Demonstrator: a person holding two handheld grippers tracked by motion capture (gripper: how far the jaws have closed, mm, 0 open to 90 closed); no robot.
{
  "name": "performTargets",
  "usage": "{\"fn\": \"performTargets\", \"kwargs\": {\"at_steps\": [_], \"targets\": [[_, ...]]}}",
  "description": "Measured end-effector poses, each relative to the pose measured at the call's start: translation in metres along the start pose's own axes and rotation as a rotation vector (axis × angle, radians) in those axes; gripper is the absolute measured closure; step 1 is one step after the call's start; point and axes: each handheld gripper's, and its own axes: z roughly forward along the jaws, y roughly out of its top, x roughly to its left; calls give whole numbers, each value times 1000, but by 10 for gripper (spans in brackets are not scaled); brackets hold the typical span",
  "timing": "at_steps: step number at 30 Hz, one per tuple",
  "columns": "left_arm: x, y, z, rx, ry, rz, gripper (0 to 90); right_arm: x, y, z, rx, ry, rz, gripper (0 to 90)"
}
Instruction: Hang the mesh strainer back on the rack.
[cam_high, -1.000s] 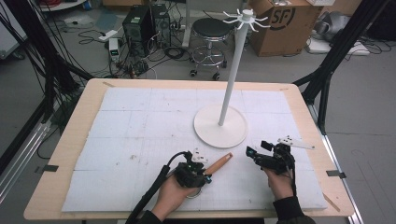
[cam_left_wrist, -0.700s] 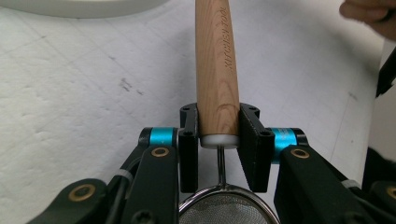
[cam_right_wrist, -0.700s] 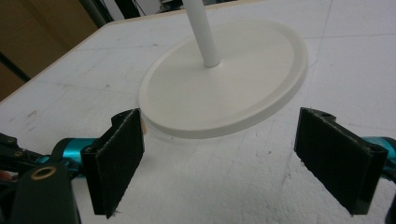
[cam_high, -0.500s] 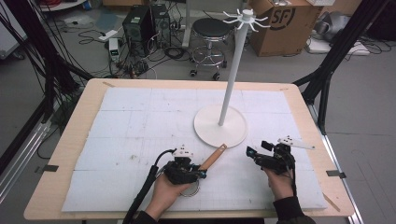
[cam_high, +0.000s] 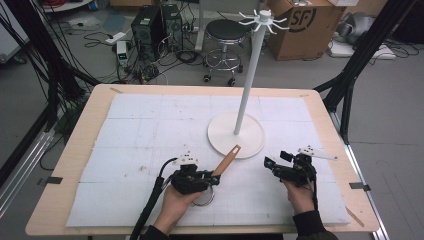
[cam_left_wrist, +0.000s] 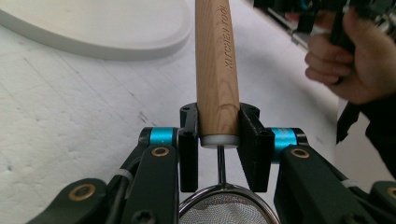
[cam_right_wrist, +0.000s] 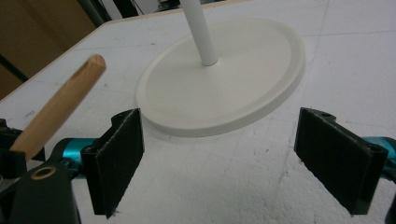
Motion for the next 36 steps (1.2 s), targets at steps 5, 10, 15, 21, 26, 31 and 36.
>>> {"fn": "performTargets", "kwargs": {"at_steps": [5,10,15,21,26,31,36], "targets": [[6,4,-7,-61,-32,-49,716,0,0,1,1,2,-6,148],[8,7,-12,-101,-35,-69,715,1,0,1,2,1,-4,148],[9,16,-15,-136,-32,-76,715,1,0,1,2,2,-4,148],[12,30,-20,-209,-47,-94,715,0,-1,1,8,10,0,148],[9,45,-21,-225,-37,-65,715,0,-1,1,8,14,-1,148],[7,64,-23,-255,-48,-57,715,-1,0,0,0,14,6,148],[4,79,-25,-282,-58,-62,715,1,-1,0,2,27,5,148]]}}
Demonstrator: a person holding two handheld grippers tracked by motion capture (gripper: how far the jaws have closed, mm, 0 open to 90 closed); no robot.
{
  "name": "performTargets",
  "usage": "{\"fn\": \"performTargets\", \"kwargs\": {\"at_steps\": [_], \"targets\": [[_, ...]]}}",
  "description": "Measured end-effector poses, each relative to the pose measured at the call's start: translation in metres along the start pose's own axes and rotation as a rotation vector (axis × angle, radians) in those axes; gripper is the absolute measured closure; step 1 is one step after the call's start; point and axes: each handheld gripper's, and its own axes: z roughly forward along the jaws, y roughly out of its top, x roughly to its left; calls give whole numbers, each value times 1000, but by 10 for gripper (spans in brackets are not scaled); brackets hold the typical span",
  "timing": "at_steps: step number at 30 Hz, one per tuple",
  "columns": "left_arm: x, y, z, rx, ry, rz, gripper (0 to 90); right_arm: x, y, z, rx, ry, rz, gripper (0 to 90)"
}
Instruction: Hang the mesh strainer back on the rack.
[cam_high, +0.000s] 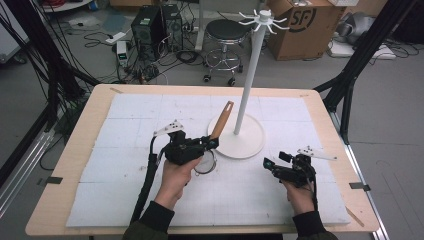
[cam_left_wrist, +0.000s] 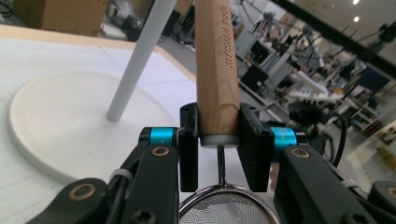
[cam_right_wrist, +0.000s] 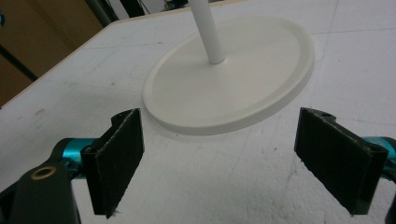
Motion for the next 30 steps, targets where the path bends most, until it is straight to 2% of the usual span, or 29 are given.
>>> {"fn": "performTargets", "kwargs": {"at_steps": [5,11,13,16,20,24,30], "targets": [[-5,18,3,-27,-20,15,715,-3,-1,-1,-8,2,4,148],[-17,38,8,-58,-41,49,716,-1,-3,-2,-2,14,7,148],[-15,40,6,-92,-63,16,716,0,-4,-1,1,19,2,148],[-12,41,4,-98,-50,22,716,-1,-4,-2,1,21,4,148],[-11,44,1,-151,-81,-1,716,-2,-4,-1,1,20,8,148],[-7,47,-2,-162,-66,-5,716,-2,-4,-1,2,20,8,148],[-7,49,-5,-171,-58,-7,717,-2,-4,-1,3,19,4,148]]}}
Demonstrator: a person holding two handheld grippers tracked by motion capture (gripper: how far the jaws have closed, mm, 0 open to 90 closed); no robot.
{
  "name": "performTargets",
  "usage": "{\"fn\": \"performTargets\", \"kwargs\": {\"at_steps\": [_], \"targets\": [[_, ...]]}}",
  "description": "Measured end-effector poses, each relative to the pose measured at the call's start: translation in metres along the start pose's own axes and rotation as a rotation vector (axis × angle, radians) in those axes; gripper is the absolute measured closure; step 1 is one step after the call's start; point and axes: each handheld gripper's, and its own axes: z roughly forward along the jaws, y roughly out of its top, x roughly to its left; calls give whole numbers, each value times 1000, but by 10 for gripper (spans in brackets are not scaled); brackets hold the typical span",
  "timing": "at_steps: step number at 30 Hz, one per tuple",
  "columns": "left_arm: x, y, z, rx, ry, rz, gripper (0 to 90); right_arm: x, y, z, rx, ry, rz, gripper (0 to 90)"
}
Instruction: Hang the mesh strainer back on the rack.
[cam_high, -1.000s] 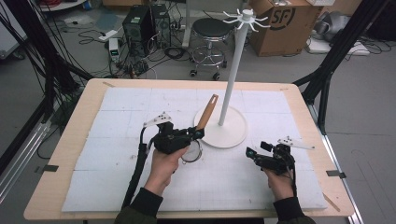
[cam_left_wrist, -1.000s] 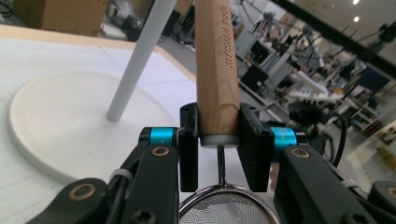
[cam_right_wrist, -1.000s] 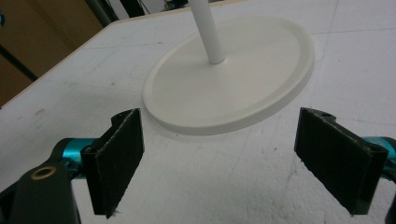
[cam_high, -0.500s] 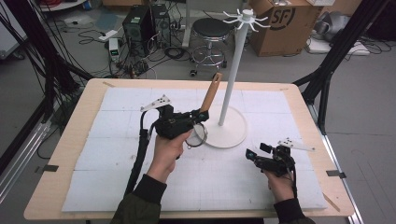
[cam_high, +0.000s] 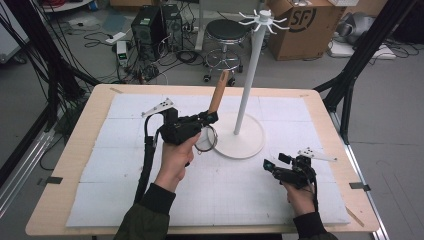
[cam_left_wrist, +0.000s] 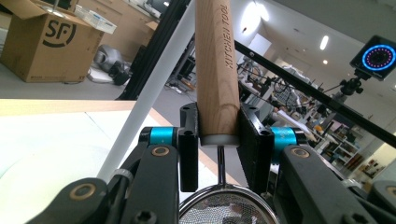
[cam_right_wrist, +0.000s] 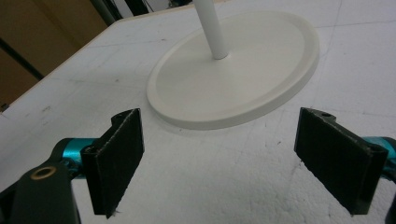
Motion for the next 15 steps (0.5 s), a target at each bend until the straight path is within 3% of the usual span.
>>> {"fn": "performTargets", "kwargs": {"at_steps": [4,6,7,11,15], "targets": [[-2,4,-2,-1,3,7,717,0,0,0,-2,-2,4,148],[-9,13,1,27,16,51,716,0,0,0,-1,-3,2,148],[-13,19,2,14,-3,48,716,0,0,0,-1,-3,2,148],[-24,43,4,-21,-11,72,716,0,0,-1,-3,-2,7,148],[-31,58,3,-38,-32,79,716,-2,0,-2,-8,-5,10,148]]}}
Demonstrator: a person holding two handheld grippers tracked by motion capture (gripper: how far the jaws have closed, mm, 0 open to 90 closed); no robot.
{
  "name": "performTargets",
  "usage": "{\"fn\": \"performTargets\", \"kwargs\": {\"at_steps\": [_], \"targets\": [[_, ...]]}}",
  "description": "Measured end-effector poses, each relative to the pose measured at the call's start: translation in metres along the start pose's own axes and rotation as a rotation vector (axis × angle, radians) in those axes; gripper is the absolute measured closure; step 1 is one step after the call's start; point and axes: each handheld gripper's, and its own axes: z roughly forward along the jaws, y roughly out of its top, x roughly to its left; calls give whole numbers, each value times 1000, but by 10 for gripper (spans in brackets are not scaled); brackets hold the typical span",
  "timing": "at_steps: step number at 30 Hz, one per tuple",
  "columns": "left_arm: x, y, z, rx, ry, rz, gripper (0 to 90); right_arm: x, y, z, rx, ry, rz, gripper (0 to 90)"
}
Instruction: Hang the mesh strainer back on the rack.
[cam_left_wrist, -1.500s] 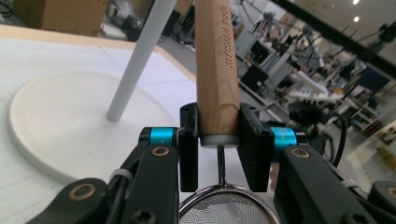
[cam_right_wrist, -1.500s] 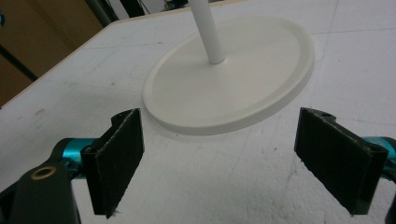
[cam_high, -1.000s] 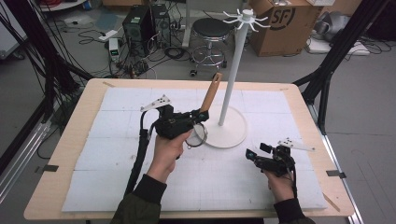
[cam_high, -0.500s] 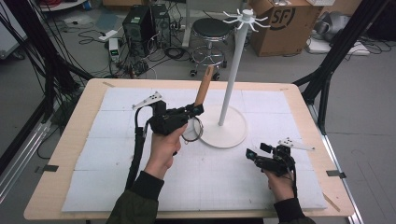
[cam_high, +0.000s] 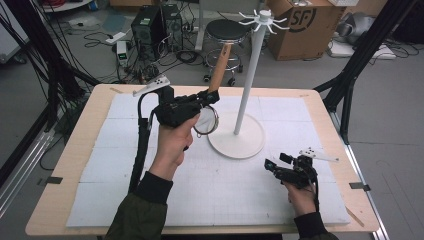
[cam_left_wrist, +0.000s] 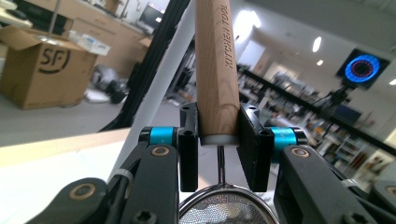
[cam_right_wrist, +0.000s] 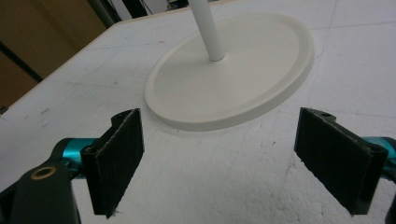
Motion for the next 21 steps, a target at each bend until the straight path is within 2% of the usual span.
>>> {"fn": "performTargets", "kwargs": {"at_steps": [12,14,21], "targets": [[-19,25,14,-6,-37,30,715,-1,0,-1,-6,-1,4,148],[-20,28,16,-11,-49,17,715,-1,1,-1,-7,1,2,148],[-28,35,32,18,-73,29,715,-1,1,-1,-8,-1,7,148]]}}
